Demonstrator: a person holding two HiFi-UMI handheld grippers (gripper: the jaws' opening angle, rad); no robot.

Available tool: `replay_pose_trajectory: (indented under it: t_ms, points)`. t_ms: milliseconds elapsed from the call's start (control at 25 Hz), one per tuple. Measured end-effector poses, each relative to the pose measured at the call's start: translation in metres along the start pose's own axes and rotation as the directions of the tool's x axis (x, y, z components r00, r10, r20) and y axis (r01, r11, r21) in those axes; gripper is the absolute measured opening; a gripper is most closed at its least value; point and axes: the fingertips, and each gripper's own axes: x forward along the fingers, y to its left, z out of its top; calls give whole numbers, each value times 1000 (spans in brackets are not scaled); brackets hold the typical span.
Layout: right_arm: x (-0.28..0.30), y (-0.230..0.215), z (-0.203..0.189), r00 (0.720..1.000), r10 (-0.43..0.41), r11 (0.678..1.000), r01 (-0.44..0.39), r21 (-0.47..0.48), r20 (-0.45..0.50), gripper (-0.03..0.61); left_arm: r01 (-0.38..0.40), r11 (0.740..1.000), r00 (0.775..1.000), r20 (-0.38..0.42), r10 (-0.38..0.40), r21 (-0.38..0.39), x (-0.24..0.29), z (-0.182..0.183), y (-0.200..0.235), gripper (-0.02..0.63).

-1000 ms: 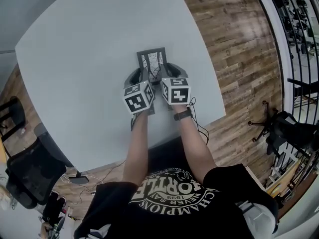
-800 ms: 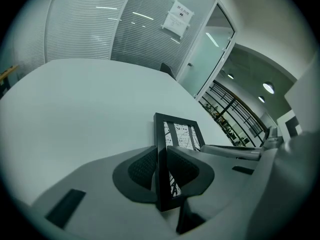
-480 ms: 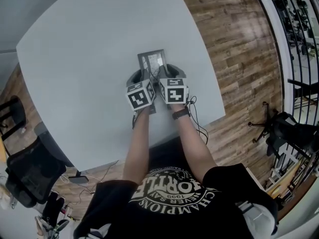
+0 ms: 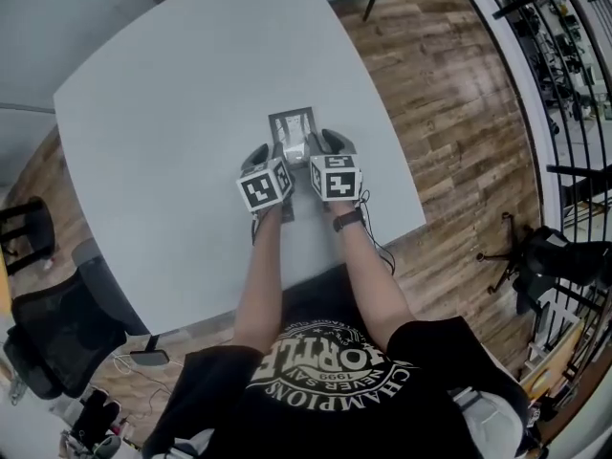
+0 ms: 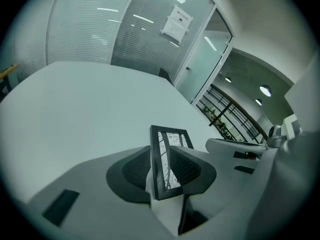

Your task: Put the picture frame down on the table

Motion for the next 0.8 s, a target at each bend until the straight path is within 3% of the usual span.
replay_pose_trajectory:
  t_ms: [280, 440, 600, 800]
  points:
    - [-90, 40, 40, 983, 15, 999, -9, -34, 184, 101, 70, 994, 989, 128, -80, 82, -87, 17, -19, 101]
    - [-134, 67, 57, 961, 19, 997, 1, -72, 277, 95, 76, 986, 966, 233, -109, 148, -144, 35, -25, 101]
    - [-179, 96, 77, 924, 33, 994, 10, -109, 380, 71, 57, 970, 925, 353, -140, 235, -202, 54, -35, 100]
    - [-243, 135, 101, 863, 56, 985, 34, -168, 502, 32, 3, 945, 842, 509, -179, 328, -285, 74, -53, 64]
